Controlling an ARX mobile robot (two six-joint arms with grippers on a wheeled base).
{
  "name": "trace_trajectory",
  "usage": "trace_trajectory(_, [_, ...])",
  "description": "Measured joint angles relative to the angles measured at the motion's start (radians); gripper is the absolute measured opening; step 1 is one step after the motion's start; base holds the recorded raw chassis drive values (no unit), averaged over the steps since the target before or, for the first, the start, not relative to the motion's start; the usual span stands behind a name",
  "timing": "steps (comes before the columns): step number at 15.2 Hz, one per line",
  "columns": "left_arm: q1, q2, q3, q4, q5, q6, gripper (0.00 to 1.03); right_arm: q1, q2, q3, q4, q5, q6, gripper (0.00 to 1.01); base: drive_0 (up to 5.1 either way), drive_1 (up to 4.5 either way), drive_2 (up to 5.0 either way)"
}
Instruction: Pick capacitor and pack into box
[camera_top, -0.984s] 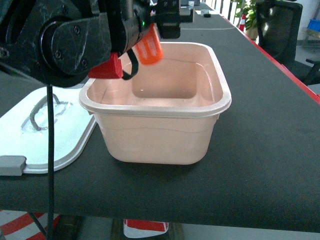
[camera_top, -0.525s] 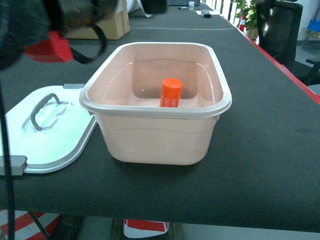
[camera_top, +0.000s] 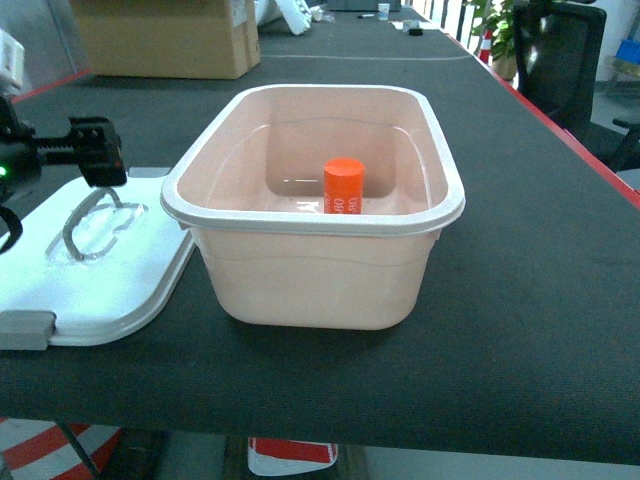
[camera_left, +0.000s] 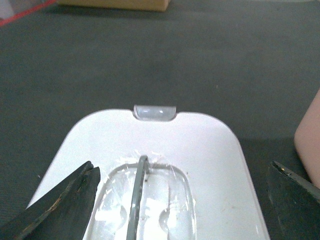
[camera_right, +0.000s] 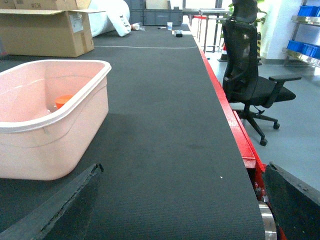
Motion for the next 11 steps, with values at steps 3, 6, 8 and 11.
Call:
trace_trajectory(3, [0.025, 0.125, 0.082, -0.061, 0.008, 0.006, 0.98, 0.0, 0.0, 0.0, 0.0, 0.0, 0.0, 0.98, 0.0, 0.0, 0.0])
trace_trajectory(6, [0.034, 0.177, 0.155, -0.121, 0.023, 0.01, 0.98, 0.0, 0.0, 0.0, 0.0, 0.0, 0.0, 0.98, 0.0, 0.0, 0.0])
trace_trajectory(8, [0.034, 0.204, 0.168, -0.153, 0.03, 0.009, 0.8, 0.0, 0.0, 0.0, 0.0, 0.0, 0.0, 0.98, 0.0, 0.0, 0.0])
trace_trajectory(11, [0.035, 0.225, 0.186, -0.156, 0.024, 0.01, 0.46, 0.0, 0.0, 0.0, 0.0, 0.0, 0.0, 0.98, 0.0, 0.0, 0.0])
